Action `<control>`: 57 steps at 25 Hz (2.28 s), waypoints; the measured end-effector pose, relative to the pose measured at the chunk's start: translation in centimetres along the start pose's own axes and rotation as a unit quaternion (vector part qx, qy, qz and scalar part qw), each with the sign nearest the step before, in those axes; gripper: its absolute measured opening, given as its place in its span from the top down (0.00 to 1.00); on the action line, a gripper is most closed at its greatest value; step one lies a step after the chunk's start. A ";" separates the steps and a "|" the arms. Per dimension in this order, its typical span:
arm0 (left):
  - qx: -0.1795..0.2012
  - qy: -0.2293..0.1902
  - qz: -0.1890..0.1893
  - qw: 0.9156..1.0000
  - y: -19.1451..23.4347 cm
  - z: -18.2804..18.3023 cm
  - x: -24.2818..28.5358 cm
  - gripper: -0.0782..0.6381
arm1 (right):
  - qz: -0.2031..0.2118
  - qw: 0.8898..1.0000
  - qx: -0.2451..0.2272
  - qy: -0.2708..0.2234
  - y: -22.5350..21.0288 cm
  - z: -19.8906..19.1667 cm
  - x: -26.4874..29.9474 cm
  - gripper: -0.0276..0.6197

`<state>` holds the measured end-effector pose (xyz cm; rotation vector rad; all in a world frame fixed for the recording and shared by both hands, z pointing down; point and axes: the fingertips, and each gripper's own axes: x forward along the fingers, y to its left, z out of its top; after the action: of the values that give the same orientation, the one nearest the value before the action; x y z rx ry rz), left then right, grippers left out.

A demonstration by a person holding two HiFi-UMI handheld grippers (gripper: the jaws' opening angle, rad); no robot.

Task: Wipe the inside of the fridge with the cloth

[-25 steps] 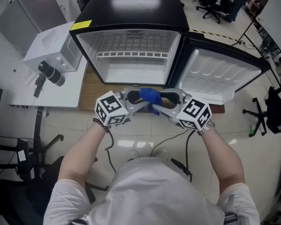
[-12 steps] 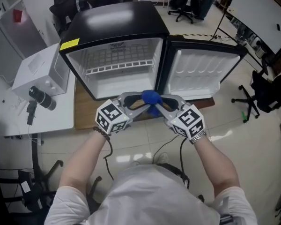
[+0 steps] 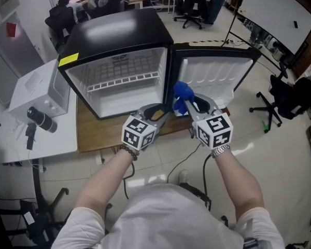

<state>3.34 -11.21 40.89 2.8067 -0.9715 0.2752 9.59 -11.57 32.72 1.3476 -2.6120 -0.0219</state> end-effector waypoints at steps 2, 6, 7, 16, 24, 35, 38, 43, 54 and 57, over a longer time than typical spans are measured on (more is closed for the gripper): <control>-0.011 0.015 0.025 1.000 0.3 -0.8 1.8 0.66 | -0.011 1.000 0.000 -0.002 -1.2 0.5 0.0 0.86; -0.024 0.046 0.066 0.996 0.5 -2.1 5.2 0.67 | -0.023 1.000 0.001 -0.010 -3.4 1.8 0.4 0.86; -0.028 0.052 0.076 0.995 0.6 -2.4 6.0 0.67 | -0.024 1.000 0.001 -0.012 -3.9 2.2 0.6 0.87; -0.074 0.099 0.158 0.980 2.3 -5.8 11.6 0.62 | -0.011 0.999 -0.003 -0.033 -7.1 5.0 3.2 0.87; -0.102 0.127 0.189 0.968 3.1 -7.7 13.6 0.62 | -0.005 0.999 0.016 -0.031 -7.9 5.2 4.4 0.86; -0.122 0.128 0.226 0.958 4.3 -8.9 14.1 0.71 | -0.015 0.999 0.026 -0.020 -8.5 4.9 4.8 0.86; -0.122 0.128 0.228 0.958 4.3 -9.0 14.0 0.71 | -0.018 0.999 0.028 -0.019 -8.9 4.7 4.8 0.87; -0.124 0.130 0.230 0.957 4.3 -9.2 13.8 0.72 | -0.026 0.999 0.034 -0.019 -9.9 4.5 4.5 0.87; -0.126 0.125 0.235 0.956 4.2 -9.0 13.6 0.72 | -0.062 0.997 0.045 -0.020 -13.8 4.0 2.4 0.87; -0.125 0.125 0.235 0.956 4.2 -9.0 13.6 0.72 | -0.074 0.996 0.050 -0.020 -15.1 3.9 1.8 0.87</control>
<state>10.09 -20.66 53.03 2.2178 -1.4790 0.5100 20.04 -22.11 27.66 1.5881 -2.5702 0.0630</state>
